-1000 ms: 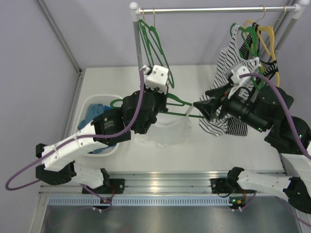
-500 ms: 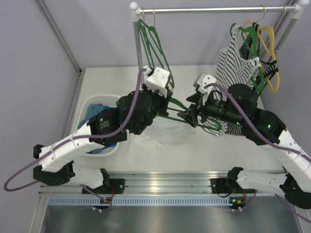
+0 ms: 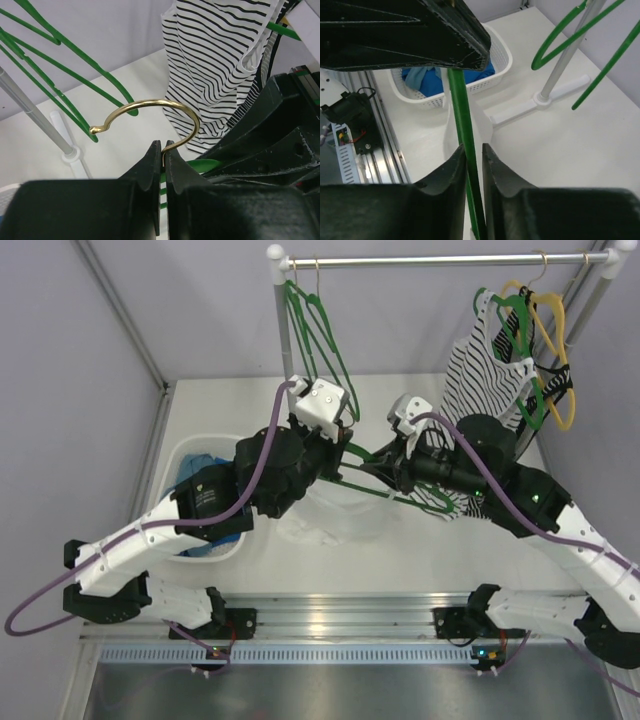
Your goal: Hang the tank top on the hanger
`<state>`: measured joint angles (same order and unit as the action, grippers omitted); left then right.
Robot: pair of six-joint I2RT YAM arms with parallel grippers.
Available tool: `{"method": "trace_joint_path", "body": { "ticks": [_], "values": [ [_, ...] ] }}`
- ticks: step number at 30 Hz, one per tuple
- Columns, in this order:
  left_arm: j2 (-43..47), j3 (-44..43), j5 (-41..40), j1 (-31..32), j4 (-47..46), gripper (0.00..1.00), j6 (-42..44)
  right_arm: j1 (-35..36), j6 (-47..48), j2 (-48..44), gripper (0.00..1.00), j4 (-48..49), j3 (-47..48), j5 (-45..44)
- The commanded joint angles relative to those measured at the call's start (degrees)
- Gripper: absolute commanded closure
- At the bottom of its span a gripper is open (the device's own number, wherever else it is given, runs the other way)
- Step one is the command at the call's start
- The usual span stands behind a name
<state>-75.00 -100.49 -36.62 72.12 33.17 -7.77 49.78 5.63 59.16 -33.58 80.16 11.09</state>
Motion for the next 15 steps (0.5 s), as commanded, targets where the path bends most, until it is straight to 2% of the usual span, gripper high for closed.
{"method": "trace_joint_path", "body": {
  "ticks": [1,2,4,5,9,12,15],
  "values": [
    [2.32,-1.47,0.94,0.3,-2.84,1.0,0.65,0.41,-0.97,-1.67,0.87,3.7,-1.49,1.21],
    [2.49,-1.2,1.02,0.3,-3.02,1.0,0.83,0.49,-1.23,-1.85,0.93,4.05,-1.76,1.3],
    [2.75,-0.85,1.2,0.3,-3.37,0.96,1.09,0.41,-2.11,-2.99,0.99,4.67,-2.64,1.39],
    [2.76,-0.59,1.2,0.3,-3.46,0.87,1.18,0.41,-2.37,-3.34,1.0,4.75,-2.81,1.39],
    [3.55,0.82,1.03,0.3,-4.43,0.59,1.79,0.49,-4.13,-5.71,1.0,4.76,-3.78,1.21],
    [4.07,1.52,1.2,0.3,-5.13,0.5,2.23,0.49,-4.92,-7.64,1.0,4.49,-4.75,1.74],
    [4.43,1.79,1.82,0.3,-5.57,0.47,2.84,0.49,-5.19,-9.14,1.0,3.44,-5.54,1.13]
  ]
}}
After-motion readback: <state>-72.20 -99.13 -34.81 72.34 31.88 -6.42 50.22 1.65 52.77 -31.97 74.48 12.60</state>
